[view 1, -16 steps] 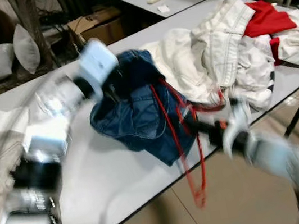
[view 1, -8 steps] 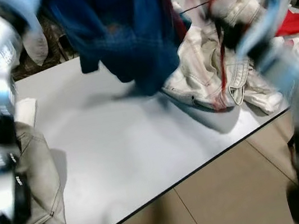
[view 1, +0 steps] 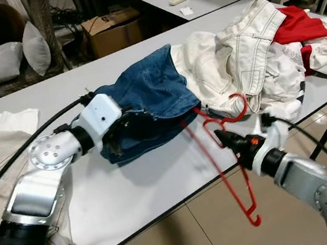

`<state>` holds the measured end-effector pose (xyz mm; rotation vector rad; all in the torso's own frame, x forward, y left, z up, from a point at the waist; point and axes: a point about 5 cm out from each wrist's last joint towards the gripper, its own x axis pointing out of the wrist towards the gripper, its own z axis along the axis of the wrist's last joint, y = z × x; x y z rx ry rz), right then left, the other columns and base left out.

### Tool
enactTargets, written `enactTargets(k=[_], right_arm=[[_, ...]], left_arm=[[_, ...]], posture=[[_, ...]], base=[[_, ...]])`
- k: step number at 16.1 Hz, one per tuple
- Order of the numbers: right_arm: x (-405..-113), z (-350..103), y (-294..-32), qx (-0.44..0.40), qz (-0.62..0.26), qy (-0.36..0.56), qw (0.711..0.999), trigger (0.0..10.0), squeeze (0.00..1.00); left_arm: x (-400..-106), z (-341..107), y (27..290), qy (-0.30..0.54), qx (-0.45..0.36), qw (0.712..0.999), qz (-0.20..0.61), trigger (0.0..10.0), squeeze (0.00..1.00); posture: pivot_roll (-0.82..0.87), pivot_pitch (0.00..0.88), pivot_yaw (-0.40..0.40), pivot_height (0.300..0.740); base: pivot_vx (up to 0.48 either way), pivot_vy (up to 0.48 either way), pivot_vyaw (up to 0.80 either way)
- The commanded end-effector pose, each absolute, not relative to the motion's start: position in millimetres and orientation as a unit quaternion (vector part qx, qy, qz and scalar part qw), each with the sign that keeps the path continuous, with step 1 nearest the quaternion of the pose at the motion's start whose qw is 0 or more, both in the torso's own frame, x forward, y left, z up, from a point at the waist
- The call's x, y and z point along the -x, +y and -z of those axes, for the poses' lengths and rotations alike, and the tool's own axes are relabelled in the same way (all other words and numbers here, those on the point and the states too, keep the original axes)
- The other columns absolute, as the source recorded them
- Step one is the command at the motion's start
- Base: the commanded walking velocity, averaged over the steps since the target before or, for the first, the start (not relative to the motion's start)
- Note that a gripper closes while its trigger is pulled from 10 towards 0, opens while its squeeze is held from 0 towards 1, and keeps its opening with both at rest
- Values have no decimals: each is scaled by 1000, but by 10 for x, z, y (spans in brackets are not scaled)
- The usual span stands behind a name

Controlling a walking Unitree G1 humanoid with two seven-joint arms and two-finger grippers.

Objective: Hang hanger

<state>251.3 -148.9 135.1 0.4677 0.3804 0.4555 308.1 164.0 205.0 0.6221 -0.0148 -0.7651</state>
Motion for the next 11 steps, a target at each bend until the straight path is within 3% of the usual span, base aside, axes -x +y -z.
enactTargets(k=[1,6,9,11], right_arm=[[-2505,-1404,-1437,-213,-251,174,928,10000,0],[-2503,-1377,-1320,-190,-324,168,911,10000,0],[-2720,-1434,-1348,-233,-299,129,916,10000,0],[-2873,-1481,-1438,-277,-274,111,914,10000,0]], left_arm=[[-3096,-2173,1613,-25,-310,878,363,0,0],[-3093,-2341,1466,-49,-268,891,364,0,0],[-3030,-2329,1395,-37,-257,877,404,0,0],[-3016,-2261,1488,-2,-285,867,409,0,0]], posture=[[-114,0,74,740],[-101,0,72,740],[-96,0,70,740],[-86,0,64,740]], base=[[0,0,0],[0,0,0],[0,0,0],[0,0,0]])
